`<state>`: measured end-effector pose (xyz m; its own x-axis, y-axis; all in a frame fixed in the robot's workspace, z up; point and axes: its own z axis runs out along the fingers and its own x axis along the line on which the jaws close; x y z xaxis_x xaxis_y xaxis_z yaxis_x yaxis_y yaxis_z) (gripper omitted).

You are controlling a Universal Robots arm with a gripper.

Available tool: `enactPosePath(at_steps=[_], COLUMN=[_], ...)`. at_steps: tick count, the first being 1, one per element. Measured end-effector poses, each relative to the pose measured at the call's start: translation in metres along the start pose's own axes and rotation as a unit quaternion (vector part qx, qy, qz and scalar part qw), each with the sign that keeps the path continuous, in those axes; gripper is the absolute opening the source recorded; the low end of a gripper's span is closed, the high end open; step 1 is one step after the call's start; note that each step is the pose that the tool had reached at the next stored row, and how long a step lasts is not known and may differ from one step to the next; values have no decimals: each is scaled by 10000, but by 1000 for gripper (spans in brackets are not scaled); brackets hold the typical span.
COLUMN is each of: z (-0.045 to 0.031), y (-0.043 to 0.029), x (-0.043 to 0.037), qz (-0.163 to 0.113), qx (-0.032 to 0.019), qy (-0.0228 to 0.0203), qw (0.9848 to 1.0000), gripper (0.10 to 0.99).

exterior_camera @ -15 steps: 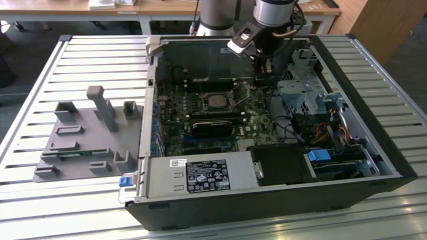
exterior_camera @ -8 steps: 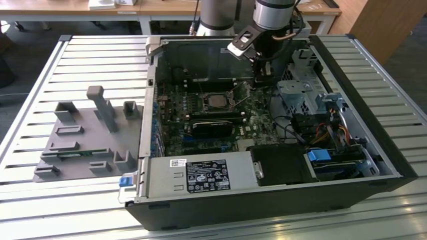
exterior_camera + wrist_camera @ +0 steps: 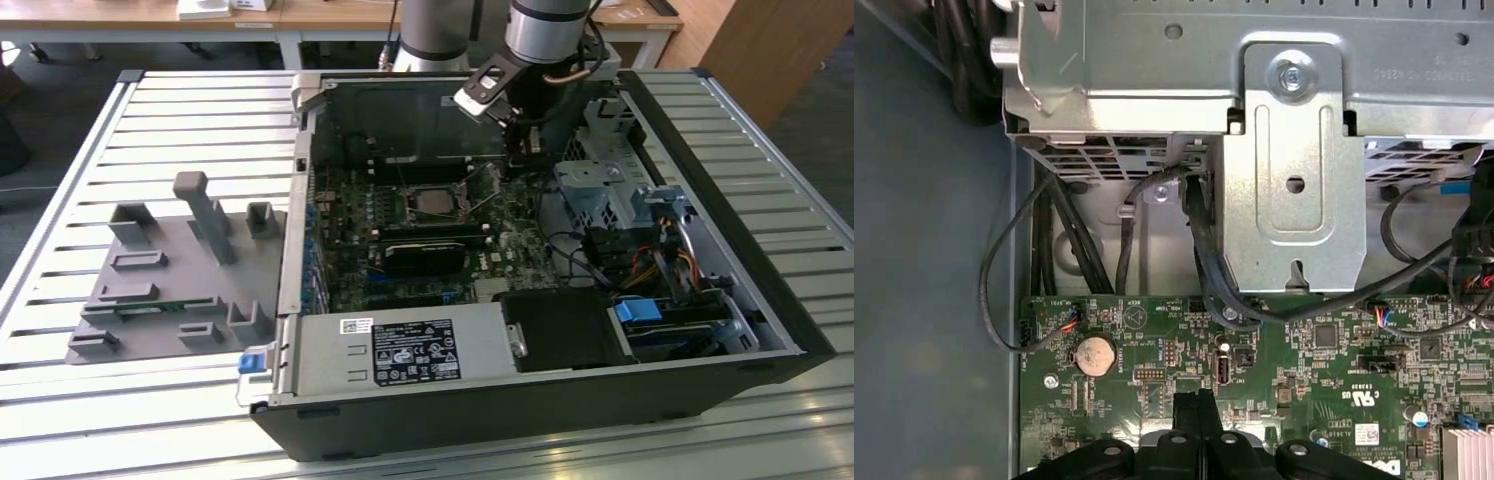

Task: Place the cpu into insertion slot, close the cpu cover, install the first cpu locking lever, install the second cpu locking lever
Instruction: 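Close the cpu cover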

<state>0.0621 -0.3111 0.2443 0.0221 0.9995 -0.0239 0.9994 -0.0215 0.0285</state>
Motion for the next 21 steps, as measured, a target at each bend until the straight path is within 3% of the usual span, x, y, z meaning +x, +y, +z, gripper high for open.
enactPosePath(at_steps=[21], z=[13], y=[-178], x=[-4], qz=[0], qx=[0], qy=[0], qw=[10000], gripper=[106])
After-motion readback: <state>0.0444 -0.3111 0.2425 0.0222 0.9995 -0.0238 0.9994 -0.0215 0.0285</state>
